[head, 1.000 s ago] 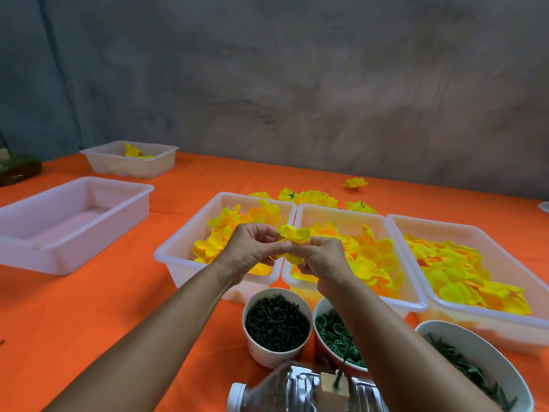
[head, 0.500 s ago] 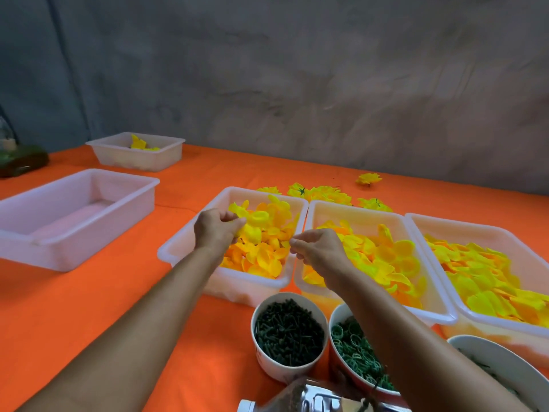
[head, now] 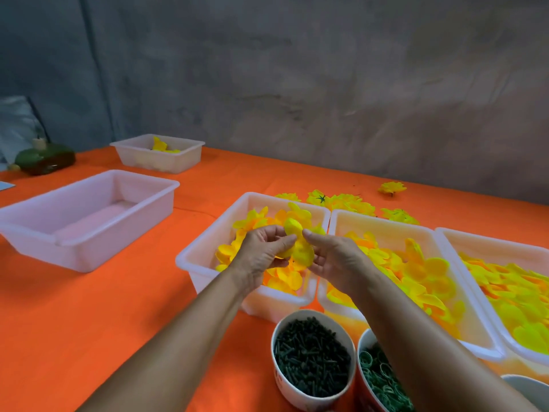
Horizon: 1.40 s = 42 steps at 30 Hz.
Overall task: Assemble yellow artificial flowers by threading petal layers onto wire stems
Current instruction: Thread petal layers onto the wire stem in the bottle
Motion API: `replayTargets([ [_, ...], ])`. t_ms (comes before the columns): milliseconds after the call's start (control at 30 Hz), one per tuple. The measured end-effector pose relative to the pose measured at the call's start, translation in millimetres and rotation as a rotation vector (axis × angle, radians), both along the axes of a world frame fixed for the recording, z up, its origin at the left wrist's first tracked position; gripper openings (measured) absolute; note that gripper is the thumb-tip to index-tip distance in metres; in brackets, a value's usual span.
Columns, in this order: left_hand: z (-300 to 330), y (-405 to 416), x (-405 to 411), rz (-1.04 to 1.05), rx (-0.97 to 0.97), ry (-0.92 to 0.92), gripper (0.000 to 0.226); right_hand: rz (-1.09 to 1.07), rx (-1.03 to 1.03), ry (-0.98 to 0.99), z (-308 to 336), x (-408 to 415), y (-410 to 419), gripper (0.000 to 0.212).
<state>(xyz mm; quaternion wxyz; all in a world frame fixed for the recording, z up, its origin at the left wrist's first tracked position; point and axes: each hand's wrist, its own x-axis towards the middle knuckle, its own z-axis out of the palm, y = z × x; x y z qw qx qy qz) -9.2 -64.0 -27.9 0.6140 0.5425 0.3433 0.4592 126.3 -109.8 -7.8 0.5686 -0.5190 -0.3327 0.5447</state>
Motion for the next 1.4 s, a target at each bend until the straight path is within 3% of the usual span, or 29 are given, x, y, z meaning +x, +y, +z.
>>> replayTargets([
  [100,-1,-1,0,0.023,0.007,0.028,0.019,-0.011,-0.004,-0.022,-2,0,1,0.003],
  [367,-6,-1,2,0.159,0.127,0.095,0.028,-0.179,0.001,-0.335,-10,-9,3,0.016],
  [533,-9,-3,0,0.301,0.297,0.083,0.044,-0.271,0.028,-0.383,-11,-13,5,0.026],
  [667,-7,-7,0,0.27,0.351,0.106,0.025,-0.264,0.026,-0.397,-9,-15,4,0.033],
  [800,-4,-9,-3,0.025,0.25,0.052,0.018,-0.185,0.011,-0.387,-6,-13,3,0.036],
  [900,-3,-9,-5,-0.086,0.239,0.143,0.018,-0.139,0.016,-0.369,-4,-11,2,0.037],
  [1200,-2,-5,-1,0.063,0.1,0.008,0.024,-0.146,0.097,-0.341,-6,-9,-6,0.043],
  [1400,2,-4,-2,0.141,-0.035,-0.103,0.018,-0.082,0.1,-0.306,-8,-8,-9,0.023],
])
